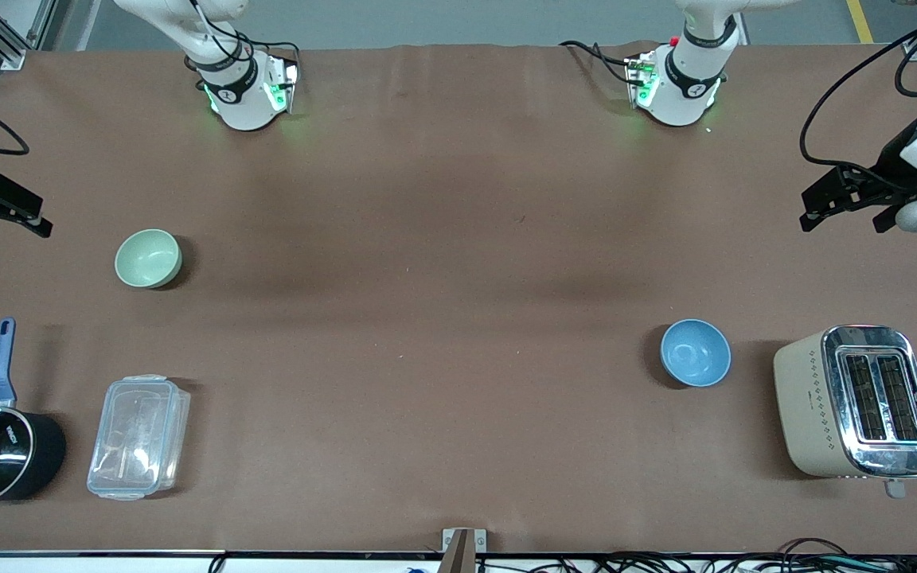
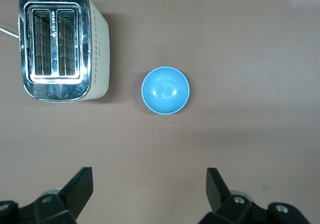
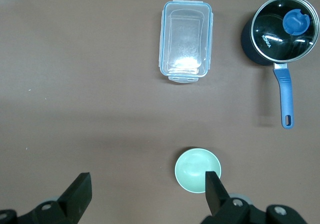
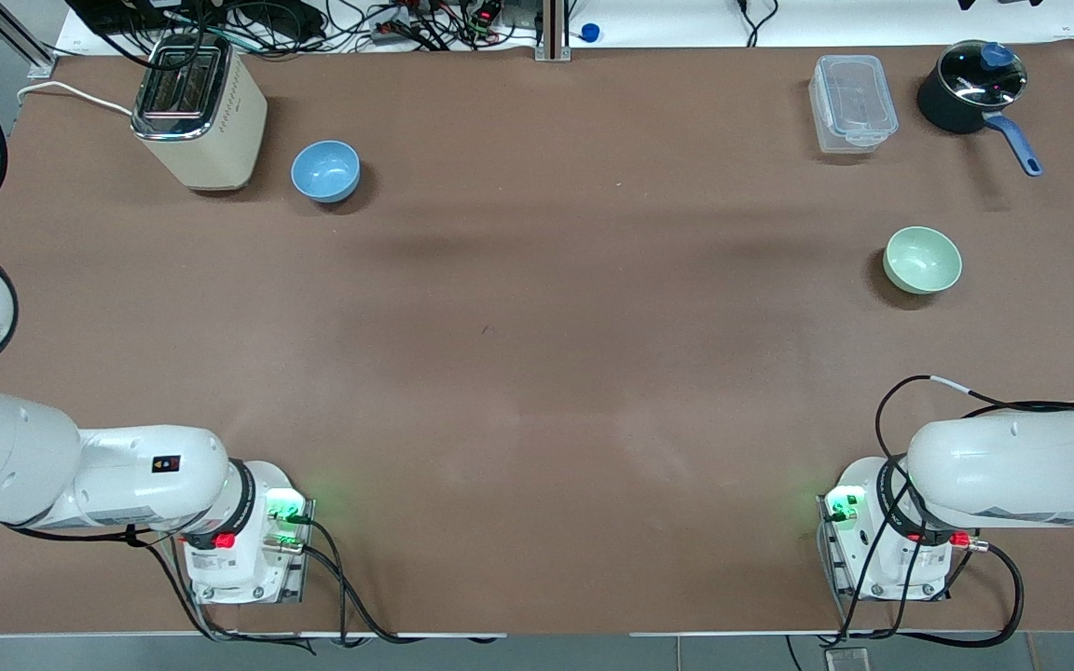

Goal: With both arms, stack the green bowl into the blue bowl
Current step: 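Reach the left gripper down to the blue bowl rim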

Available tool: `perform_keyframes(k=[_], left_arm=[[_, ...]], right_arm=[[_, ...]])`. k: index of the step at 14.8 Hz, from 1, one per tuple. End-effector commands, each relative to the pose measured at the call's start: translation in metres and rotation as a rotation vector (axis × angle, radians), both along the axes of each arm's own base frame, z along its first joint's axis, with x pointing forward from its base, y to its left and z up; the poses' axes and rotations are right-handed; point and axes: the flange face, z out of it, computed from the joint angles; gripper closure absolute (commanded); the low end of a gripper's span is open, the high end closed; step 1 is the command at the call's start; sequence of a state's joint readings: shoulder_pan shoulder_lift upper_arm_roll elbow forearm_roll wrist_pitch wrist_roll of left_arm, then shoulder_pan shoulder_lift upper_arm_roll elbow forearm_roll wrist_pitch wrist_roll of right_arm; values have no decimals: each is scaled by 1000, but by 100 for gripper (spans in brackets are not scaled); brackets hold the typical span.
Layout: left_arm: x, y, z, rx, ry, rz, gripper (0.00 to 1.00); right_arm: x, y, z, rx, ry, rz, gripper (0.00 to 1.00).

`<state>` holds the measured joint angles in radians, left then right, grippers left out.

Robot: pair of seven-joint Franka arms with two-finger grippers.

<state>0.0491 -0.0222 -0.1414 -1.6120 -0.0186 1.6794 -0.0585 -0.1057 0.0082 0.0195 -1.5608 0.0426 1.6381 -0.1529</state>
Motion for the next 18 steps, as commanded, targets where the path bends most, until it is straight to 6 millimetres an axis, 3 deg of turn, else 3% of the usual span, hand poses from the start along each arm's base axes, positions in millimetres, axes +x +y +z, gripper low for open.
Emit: perform_keyframes(k=[1, 3, 7, 11, 16, 18], left_arm=[[1, 0, -1, 21, 14, -16, 0], [8, 1, -12, 22, 33, -13, 0], [50, 3, -87, 89, 63, -30, 0], [78, 10, -187, 68, 39, -29, 0], [87, 13, -301, 62, 19, -46, 0], [88, 33, -340, 57, 10, -27, 0]], right_arm=[[-1, 3, 4, 14, -8, -5, 0], [-1, 3, 4, 14, -8, -5, 0], [-1, 3, 4, 14, -8, -5, 0], [-1, 2, 4, 14, -9, -7, 0], [-2, 1, 0, 15, 8, -8, 0], [-2, 1, 0, 15, 8, -8, 0]])
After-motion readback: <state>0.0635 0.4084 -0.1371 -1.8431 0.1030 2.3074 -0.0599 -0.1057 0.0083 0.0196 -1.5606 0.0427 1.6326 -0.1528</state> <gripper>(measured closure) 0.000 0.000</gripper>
